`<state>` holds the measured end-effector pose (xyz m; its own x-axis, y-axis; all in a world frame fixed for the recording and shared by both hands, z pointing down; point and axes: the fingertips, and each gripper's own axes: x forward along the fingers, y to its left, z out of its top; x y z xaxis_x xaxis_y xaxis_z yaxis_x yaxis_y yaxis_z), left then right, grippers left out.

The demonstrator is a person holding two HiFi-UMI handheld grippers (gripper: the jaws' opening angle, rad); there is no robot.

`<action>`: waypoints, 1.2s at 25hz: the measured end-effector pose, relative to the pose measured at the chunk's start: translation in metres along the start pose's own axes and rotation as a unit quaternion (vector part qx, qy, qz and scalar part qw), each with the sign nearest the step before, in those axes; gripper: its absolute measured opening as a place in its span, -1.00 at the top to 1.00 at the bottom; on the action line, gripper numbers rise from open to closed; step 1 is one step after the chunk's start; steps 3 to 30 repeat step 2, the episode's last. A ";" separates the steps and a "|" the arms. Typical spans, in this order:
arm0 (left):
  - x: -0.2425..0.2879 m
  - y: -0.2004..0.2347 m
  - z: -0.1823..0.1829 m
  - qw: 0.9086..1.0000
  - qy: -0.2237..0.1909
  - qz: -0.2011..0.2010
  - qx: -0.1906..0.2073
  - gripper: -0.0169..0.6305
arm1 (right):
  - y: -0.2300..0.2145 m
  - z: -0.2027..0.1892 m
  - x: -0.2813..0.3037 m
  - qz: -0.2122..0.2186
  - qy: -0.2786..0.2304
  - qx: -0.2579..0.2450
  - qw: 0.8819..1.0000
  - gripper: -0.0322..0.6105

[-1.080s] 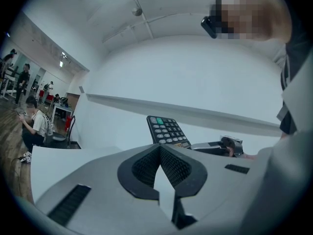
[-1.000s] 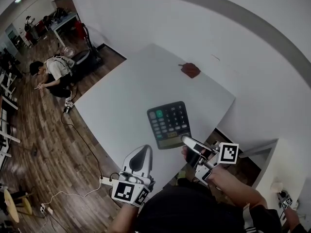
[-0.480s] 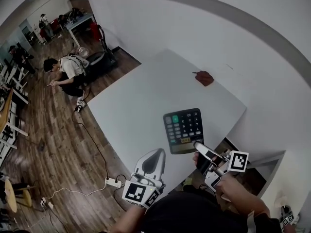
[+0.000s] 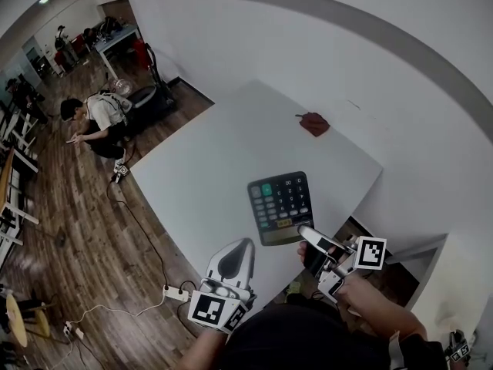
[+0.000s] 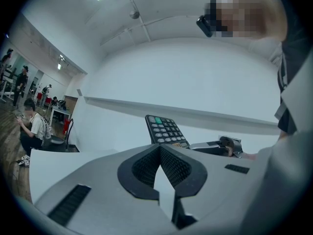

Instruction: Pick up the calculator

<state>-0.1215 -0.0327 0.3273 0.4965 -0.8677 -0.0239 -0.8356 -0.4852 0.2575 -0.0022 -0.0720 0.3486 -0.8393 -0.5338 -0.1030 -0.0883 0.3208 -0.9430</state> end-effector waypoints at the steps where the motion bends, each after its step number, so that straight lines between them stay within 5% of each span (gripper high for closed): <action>1: 0.001 0.000 0.000 1.000 -0.001 0.000 0.001 0.93 | -0.001 0.001 0.000 0.000 0.000 0.001 1.000 0.72; 30: 0.003 -0.001 0.000 1.000 -0.001 0.000 0.001 0.93 | -0.001 0.002 0.000 0.001 0.001 0.003 1.000 0.72</action>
